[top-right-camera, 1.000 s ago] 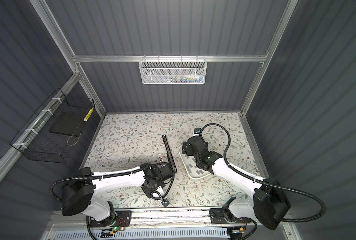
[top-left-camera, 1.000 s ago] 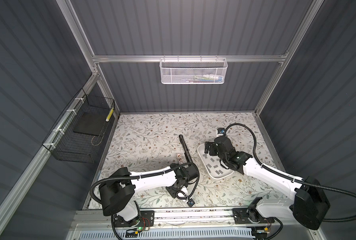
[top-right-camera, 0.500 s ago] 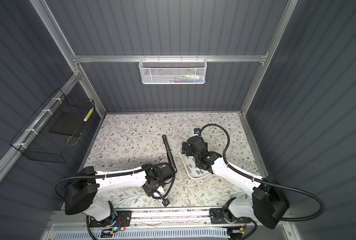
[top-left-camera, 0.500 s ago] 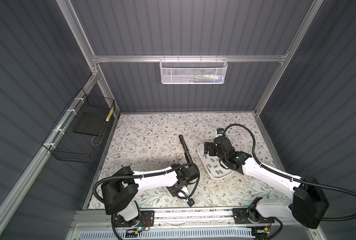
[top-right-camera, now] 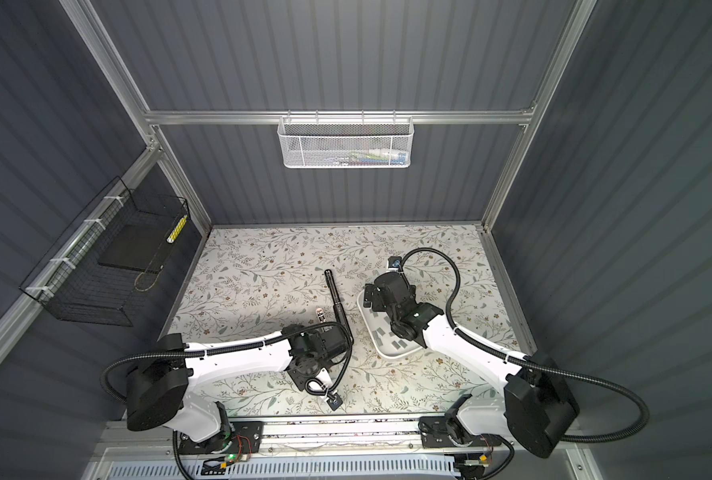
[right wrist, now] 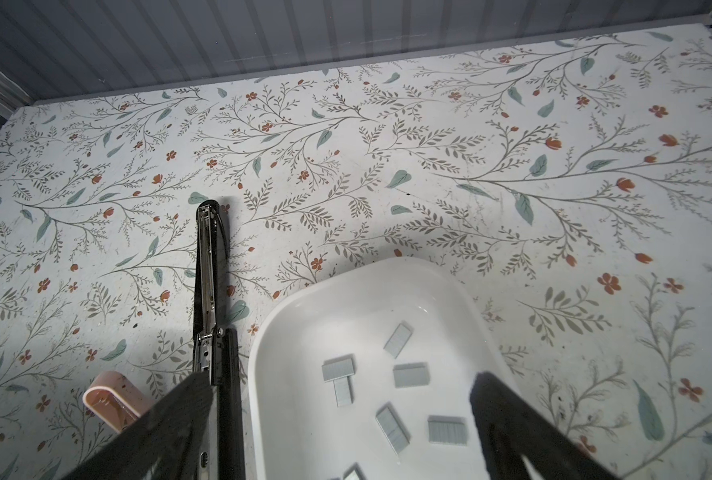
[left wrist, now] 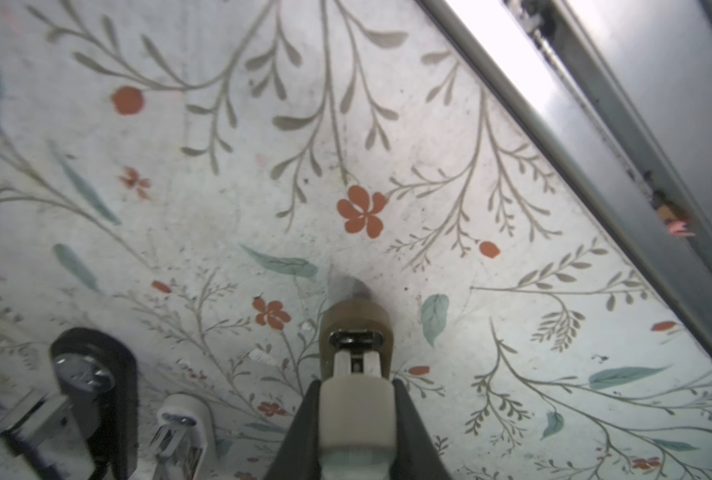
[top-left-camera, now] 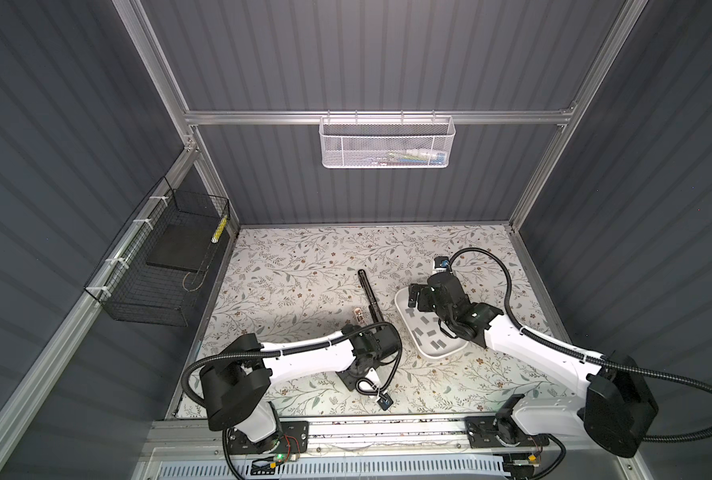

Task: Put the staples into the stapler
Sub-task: 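Lift the beige piece with the left gripper while the right hovers over the tray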

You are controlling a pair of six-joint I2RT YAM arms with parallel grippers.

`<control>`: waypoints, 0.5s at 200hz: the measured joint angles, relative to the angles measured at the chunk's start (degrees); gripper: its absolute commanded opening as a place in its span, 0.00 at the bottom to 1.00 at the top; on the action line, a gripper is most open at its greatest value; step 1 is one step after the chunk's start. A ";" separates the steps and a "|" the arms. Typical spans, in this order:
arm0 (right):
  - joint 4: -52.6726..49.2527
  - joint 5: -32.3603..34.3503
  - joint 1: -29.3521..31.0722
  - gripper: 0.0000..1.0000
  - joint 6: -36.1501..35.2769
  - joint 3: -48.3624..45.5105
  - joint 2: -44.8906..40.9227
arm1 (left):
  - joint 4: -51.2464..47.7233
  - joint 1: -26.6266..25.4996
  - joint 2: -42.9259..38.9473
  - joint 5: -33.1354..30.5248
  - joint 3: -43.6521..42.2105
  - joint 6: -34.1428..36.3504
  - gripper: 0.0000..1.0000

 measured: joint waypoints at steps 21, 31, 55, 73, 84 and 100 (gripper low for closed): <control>-0.74 3.74 -0.09 0.99 1.40 -0.70 -2.58 | 1.27 0.00 -4.09 -0.63 3.26 -5.75 0.00; -2.03 6.62 -0.13 0.99 2.93 -0.66 -3.98 | 1.97 0.00 -4.87 -2.36 7.54 -11.41 0.00; -5.11 11.39 -0.37 0.99 5.25 1.07 -5.29 | 3.32 0.00 -3.54 -5.55 22.97 -27.69 0.00; -5.44 13.00 -0.42 0.99 5.64 1.73 -5.38 | 6.29 0.00 -3.52 -6.75 30.12 -40.37 0.00; -5.81 13.90 -0.42 0.99 5.88 1.73 -5.55 | 8.46 0.00 -4.20 -7.74 31.36 -48.19 0.00; -6.71 15.45 -0.42 0.99 6.49 1.73 -6.58 | 11.58 0.26 -5.68 -8.74 29.29 -56.59 0.00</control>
